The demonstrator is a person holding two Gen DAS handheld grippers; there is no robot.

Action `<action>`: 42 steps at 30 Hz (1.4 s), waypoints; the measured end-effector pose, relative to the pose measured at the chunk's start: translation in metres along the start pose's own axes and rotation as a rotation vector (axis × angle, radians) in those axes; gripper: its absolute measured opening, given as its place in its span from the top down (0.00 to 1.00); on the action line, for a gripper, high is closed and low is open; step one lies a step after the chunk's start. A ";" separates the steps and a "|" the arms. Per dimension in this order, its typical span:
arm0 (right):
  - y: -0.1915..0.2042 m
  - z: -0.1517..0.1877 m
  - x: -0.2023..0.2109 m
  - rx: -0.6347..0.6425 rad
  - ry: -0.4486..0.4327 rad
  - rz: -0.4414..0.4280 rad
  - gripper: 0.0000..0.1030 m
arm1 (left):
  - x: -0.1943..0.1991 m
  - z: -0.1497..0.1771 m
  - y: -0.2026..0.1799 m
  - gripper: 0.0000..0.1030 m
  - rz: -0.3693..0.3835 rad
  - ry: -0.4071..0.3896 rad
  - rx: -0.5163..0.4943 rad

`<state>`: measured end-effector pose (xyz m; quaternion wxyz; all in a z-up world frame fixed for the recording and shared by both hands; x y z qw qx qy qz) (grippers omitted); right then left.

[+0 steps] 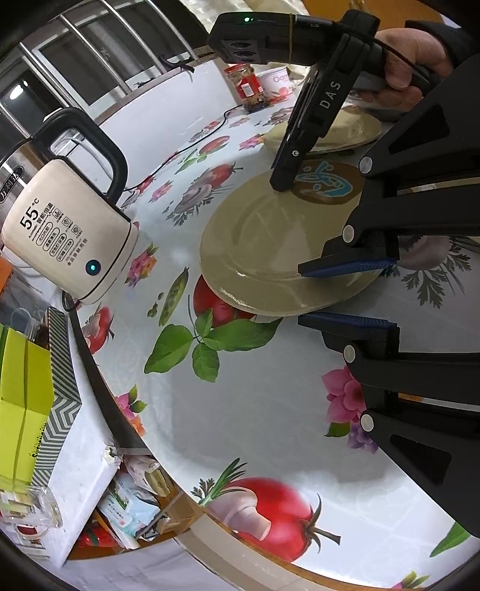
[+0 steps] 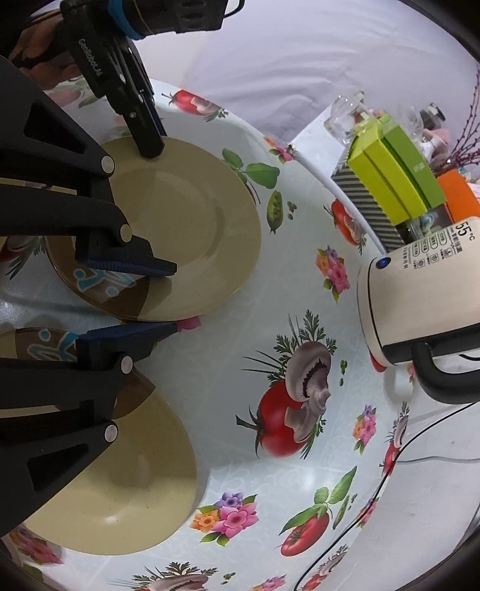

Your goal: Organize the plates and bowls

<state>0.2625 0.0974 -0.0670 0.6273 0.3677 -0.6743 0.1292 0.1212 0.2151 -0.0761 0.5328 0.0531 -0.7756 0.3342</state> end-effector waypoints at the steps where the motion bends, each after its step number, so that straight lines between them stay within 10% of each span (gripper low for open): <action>1: 0.000 0.000 0.000 0.001 -0.001 0.001 0.77 | 0.000 0.000 0.000 0.80 -0.002 -0.002 0.000; 42: 0.014 0.067 0.048 -0.029 -0.023 0.001 0.77 | 0.040 0.043 -0.033 0.80 -0.038 -0.016 -0.095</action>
Point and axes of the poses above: each gripper's, at about its wrist camera, not at the fingertips, and x roughly against the way its jaws point, y to its left, z to its underside, the point moved 3 cm from there along -x, roughly the way its jaws point, and after that the axes turned 14 degrees about y, right-handed, at the moved point
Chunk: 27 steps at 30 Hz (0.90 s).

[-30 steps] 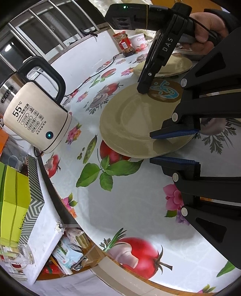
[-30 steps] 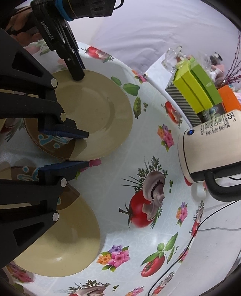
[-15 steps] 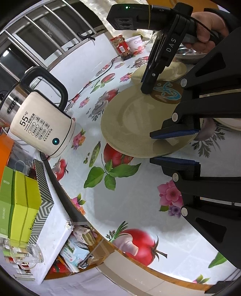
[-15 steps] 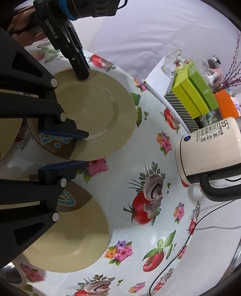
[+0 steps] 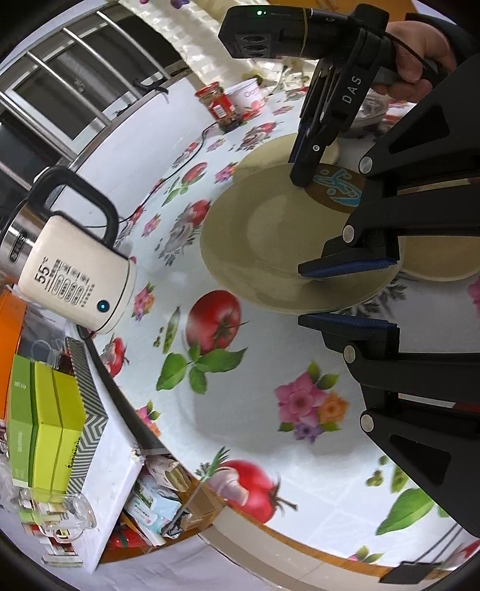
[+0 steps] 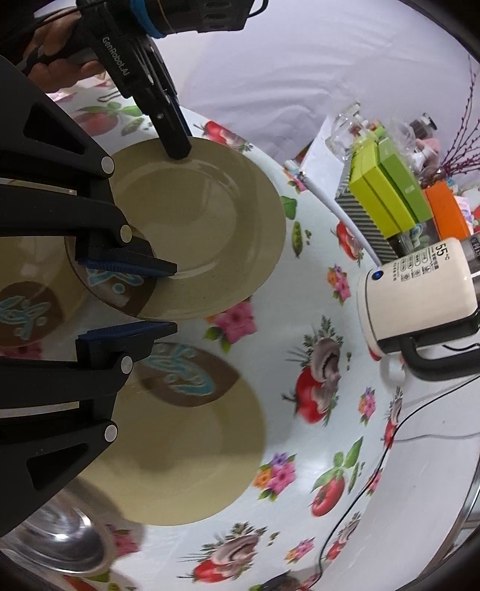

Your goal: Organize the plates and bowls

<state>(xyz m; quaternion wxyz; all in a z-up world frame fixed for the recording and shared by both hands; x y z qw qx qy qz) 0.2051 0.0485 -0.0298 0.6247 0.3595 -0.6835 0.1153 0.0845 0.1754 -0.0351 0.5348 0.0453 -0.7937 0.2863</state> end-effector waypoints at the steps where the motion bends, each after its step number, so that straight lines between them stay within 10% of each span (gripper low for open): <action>1: -0.001 0.005 0.001 -0.004 0.001 0.000 0.77 | -0.001 0.004 -0.002 0.80 0.001 0.006 -0.004; 27: -0.015 0.096 0.004 -0.074 0.048 -0.001 0.77 | -0.009 0.073 -0.028 0.80 -0.012 0.103 -0.072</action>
Point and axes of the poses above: each gripper's, at about its wrist camera, not at the fingertips, and x roughly against the way its jaws point, y to its left, z to its underside, the point moved 3 cm from there along -x, roughly the way its jaws point, and after that the axes turned 14 degrees about y, right-handed, at the moved point
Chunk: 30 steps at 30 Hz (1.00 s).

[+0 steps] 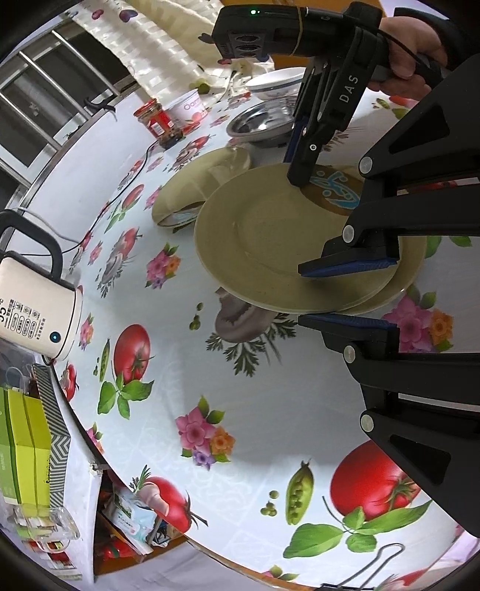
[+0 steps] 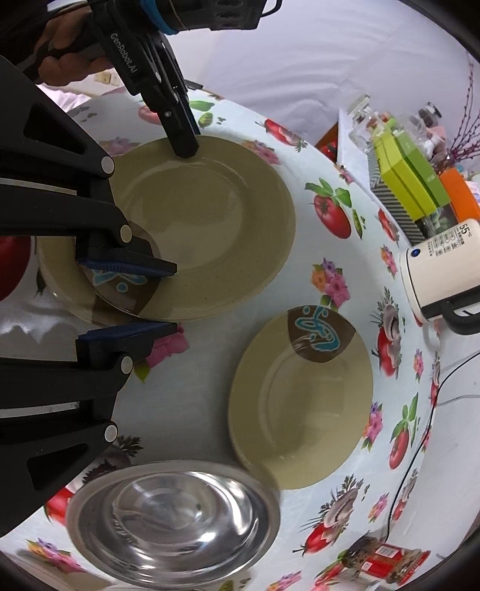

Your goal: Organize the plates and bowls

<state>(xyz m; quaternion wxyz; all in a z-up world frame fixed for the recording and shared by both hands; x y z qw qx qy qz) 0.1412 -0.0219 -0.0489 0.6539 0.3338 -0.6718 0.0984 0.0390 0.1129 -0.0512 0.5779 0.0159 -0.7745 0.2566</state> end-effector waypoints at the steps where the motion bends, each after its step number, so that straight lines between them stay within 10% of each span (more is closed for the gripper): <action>1: 0.000 0.002 0.001 -0.002 0.001 0.000 0.77 | 0.000 0.001 -0.001 0.80 0.001 0.001 -0.002; 30: 0.011 0.018 0.001 0.060 -0.012 0.110 0.74 | -0.008 0.014 -0.008 0.80 -0.065 0.030 -0.052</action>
Point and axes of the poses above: each gripper's, at about its wrist camera, not at the fingertips, and x roughly against the way its jaws point, y to its left, z to its underside, the point moved 3 cm from there along -x, roughly the way its jaws point, and after that the axes turned 14 degrees about y, right-handed, at the moved point
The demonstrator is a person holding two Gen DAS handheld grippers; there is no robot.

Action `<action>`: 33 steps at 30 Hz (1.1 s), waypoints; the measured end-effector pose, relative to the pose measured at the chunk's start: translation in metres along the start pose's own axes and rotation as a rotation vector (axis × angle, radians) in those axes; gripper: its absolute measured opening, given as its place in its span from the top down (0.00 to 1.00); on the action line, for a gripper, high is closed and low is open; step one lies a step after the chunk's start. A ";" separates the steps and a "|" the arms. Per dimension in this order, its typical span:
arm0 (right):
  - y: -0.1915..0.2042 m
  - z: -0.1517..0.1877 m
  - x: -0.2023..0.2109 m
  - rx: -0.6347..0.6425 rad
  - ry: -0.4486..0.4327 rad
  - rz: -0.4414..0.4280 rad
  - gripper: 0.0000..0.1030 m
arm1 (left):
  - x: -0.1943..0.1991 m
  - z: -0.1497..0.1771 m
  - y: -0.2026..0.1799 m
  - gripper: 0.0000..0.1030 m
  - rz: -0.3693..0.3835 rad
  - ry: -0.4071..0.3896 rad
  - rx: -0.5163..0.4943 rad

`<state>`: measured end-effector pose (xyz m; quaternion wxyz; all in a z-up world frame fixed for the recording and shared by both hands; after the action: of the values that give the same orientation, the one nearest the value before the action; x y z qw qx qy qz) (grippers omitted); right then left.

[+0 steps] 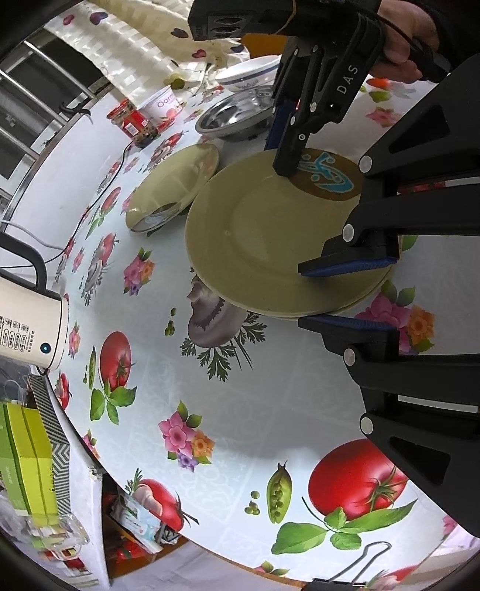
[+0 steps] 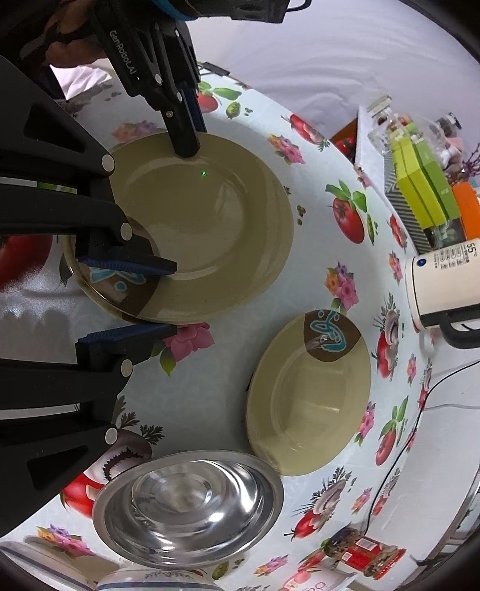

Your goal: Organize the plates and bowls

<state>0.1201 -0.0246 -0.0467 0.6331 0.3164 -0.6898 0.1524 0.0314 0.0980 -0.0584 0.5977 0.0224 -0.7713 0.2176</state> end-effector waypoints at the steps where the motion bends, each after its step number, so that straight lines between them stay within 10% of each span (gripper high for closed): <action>1: 0.000 0.000 0.000 0.001 0.000 0.001 0.74 | 0.000 0.000 0.000 0.79 -0.004 -0.001 -0.003; 33: -0.006 0.008 0.005 0.000 -0.069 -0.020 0.82 | -0.001 -0.005 0.000 0.79 -0.035 -0.034 -0.040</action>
<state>0.1173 -0.0352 -0.0445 0.6103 0.3285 -0.7081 0.1350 0.0367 0.0992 -0.0583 0.5886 0.0278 -0.7850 0.1912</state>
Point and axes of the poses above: each gripper's, at about its wrist camera, not at the fingertips, and x roughly against the way its jaws point, y to its left, z to its underside, the point moved 3 cm from there along -x, roughly the way its jaws point, and after that the axes turned 14 degrees about y, right-handed, at the moved point
